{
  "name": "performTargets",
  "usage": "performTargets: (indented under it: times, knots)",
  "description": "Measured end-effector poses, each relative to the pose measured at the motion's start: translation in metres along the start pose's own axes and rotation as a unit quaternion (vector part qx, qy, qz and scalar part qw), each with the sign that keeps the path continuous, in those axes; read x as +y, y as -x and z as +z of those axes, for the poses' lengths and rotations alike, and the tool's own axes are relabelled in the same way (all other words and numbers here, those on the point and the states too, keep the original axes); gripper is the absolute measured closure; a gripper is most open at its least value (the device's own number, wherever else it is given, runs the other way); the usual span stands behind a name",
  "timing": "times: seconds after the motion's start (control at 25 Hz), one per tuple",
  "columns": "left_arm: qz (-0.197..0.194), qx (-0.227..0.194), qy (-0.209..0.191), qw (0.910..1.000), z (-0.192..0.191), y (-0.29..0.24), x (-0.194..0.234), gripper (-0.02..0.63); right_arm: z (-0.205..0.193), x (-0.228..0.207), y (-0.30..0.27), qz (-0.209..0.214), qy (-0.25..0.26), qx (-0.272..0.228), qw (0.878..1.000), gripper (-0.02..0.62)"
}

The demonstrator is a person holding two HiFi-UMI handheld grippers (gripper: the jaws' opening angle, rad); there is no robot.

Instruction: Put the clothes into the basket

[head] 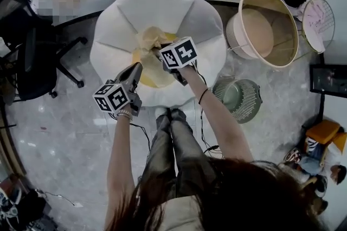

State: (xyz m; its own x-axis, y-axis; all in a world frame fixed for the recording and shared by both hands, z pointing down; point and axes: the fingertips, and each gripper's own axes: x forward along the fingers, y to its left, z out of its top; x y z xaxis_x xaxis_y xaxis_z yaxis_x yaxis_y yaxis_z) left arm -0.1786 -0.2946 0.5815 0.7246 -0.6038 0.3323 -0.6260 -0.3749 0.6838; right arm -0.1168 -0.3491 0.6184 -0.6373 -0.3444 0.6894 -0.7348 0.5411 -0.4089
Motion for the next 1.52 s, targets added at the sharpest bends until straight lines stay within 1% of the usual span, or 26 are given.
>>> performTargets:
  times: [0.24, 0.4, 0.56, 0.8, 0.92, 1.08, 1.28, 1.52]
  knots:
    - [-0.007, -0.012, -0.021, 0.9997, 0.025, 0.011, -0.027, 0.595, 0.020, 0.018, 0.023, 0.007, -0.001, -0.018, 1.000, 0.549]
    - [-0.009, -0.037, -0.014, 0.9992, 0.035, 0.020, -0.042, 0.595, 0.024, 0.028, 0.037, 0.008, -0.007, -0.027, 1.000, 0.549]
    - [-0.034, -0.052, -0.004, 0.9981, 0.039, 0.026, -0.059, 0.595, 0.023, 0.030, 0.056, 0.001, -0.016, -0.035, 0.999, 0.549]
    - [-0.051, -0.038, -0.036, 0.9973, 0.042, 0.031, -0.090, 0.595, 0.030, 0.033, 0.093, -0.013, -0.015, -0.063, 0.998, 0.549]
    - [-0.064, -0.038, -0.050, 0.9960, 0.043, 0.036, -0.107, 0.595, 0.034, 0.035, 0.114, -0.018, -0.034, -0.095, 0.995, 0.549]
    - [-0.071, -0.039, -0.063, 0.9947, 0.046, 0.040, -0.121, 0.595, 0.036, 0.035, 0.139, -0.022, -0.062, -0.133, 0.989, 0.549]
    - [-0.087, -0.043, -0.074, 0.9925, 0.051, 0.044, -0.135, 0.595, 0.032, 0.037, 0.161, -0.033, -0.072, -0.151, 0.985, 0.549]
    - [-0.109, -0.034, -0.090, 0.9894, 0.051, 0.042, -0.149, 0.595, 0.028, 0.039, 0.179, -0.046, -0.076, -0.171, 0.981, 0.549]
